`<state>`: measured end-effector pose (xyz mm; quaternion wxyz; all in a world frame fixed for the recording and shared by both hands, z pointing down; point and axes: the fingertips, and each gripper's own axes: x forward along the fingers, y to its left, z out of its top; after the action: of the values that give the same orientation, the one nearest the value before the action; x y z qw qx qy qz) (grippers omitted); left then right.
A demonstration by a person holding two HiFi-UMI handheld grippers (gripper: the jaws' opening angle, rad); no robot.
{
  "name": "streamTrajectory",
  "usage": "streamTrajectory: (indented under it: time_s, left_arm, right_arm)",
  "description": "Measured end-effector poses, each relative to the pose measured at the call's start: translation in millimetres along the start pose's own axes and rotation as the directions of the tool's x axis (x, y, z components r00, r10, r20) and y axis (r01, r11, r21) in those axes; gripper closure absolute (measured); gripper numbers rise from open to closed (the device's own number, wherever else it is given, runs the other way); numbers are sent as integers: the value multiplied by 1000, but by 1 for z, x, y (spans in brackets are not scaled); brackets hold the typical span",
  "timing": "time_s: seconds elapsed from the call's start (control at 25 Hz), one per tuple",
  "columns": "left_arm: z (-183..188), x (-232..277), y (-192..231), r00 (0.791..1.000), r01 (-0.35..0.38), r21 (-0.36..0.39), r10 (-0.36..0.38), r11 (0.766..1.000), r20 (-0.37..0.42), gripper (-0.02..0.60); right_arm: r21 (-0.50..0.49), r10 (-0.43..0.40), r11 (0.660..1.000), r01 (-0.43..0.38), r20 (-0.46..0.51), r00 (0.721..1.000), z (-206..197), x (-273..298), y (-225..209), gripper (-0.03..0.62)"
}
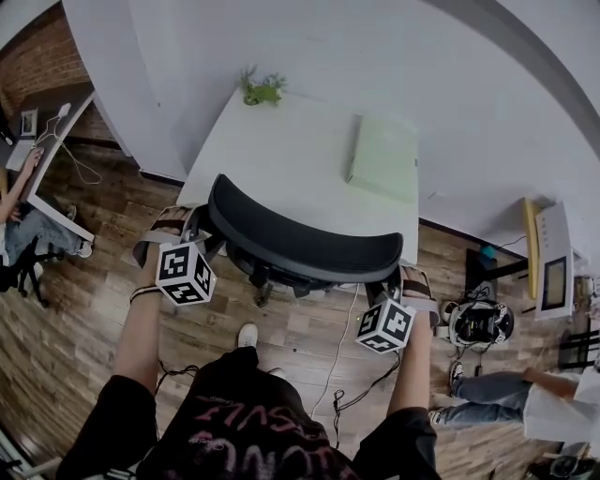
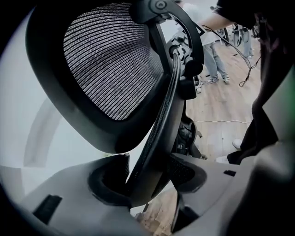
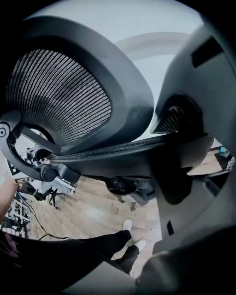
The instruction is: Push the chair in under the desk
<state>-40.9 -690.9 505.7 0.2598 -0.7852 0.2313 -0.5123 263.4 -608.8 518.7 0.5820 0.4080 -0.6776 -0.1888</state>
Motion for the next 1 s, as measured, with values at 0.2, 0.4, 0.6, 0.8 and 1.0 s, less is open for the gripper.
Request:
streamTrajectory:
  time_s: [0.2,0.4,0.6,0.8,1.0]
  left_arm:
    - [2,2,2,1000,-17,-6,17,1000,21,322]
    - [1,-4,-2,1000,0,-25,1,1000,29,322]
    - [2,-18,1,999,-18,-48,20,999,47,322]
    - [1,-36,-2,996,-59,-108,66,992,67,322]
    - [9,-61,-10,989,-93,-181,112,979,99,324]
  right_arm:
    - [3,-8,1000,8,5,1000,-1,2,-3,378]
    - [49,-69,997,67,45,997,0,-6,-3,358]
    - [110,-132,986,125,62,989,-11,-21,-8,353]
    - [161,-199,969,189,43,979,-26,-46,-12,353]
    - [281,-298,922,267,73,952,-32,-84,-19,402]
